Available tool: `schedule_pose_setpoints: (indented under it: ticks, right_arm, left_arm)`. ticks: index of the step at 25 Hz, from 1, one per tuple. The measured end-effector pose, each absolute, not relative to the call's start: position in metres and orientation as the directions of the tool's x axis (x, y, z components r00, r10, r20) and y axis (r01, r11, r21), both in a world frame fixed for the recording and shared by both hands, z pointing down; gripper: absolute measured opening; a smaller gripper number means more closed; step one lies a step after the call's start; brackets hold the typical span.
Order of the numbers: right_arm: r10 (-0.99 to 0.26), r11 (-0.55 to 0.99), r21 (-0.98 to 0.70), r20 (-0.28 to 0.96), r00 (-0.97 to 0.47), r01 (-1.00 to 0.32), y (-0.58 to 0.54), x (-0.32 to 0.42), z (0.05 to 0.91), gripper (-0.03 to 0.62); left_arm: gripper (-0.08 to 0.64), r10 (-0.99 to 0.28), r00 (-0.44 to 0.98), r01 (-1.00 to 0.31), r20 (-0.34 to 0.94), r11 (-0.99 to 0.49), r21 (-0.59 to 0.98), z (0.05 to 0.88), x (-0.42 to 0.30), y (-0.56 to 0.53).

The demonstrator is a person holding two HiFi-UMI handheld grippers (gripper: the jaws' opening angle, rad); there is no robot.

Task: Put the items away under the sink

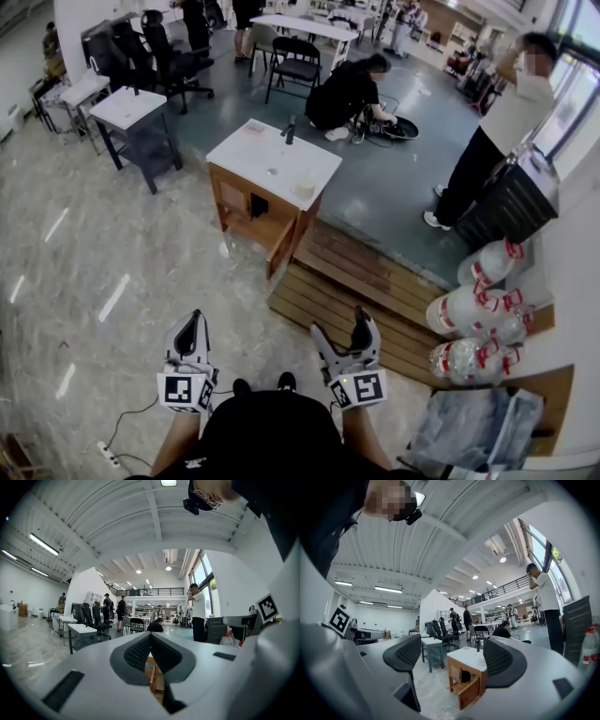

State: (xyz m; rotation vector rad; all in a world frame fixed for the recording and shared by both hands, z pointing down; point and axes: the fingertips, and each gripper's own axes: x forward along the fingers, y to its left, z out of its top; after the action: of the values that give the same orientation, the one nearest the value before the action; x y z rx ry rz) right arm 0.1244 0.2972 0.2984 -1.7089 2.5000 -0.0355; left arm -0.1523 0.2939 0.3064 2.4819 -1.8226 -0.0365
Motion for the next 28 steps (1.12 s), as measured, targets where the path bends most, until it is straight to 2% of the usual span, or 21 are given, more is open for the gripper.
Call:
schedule_pose_setpoints:
  ticks: [2, 5, 15, 28]
  right_arm:
    - [-0.923, 0.381, -0.075, -0.082, -0.375, -0.922, 0.298, 0.120, 0.297, 0.436]
    - [-0.919, 0.392, -0.068, -0.080, -0.387, -0.917, 0.300, 0.114, 0.295, 0.451]
    - [-0.933, 0.357, -0.064, -0.066, -0.353, -0.932, 0.305, 0.085, 0.295, 0.453]
    - [-0.945, 0.324, -0.067, -0.059, -0.321, -0.944, 0.310, 0.041, 0.300, 0.453]
  left_arm:
    - [0.006, -0.954, 0.300, -0.952, 0.017, -0.298, 0.066, 0.306, -0.153, 0.294]
    - [0.006, -0.954, 0.299, -0.952, 0.017, -0.297, 0.070, 0.305, -0.157, 0.296]
    - [0.007, -0.950, 0.311, -0.949, 0.034, -0.308, 0.072, 0.308, -0.197, 0.302]
    - [0.006, -0.914, 0.404, -0.914, 0.038, -0.402, 0.055, 0.314, -0.226, 0.293]
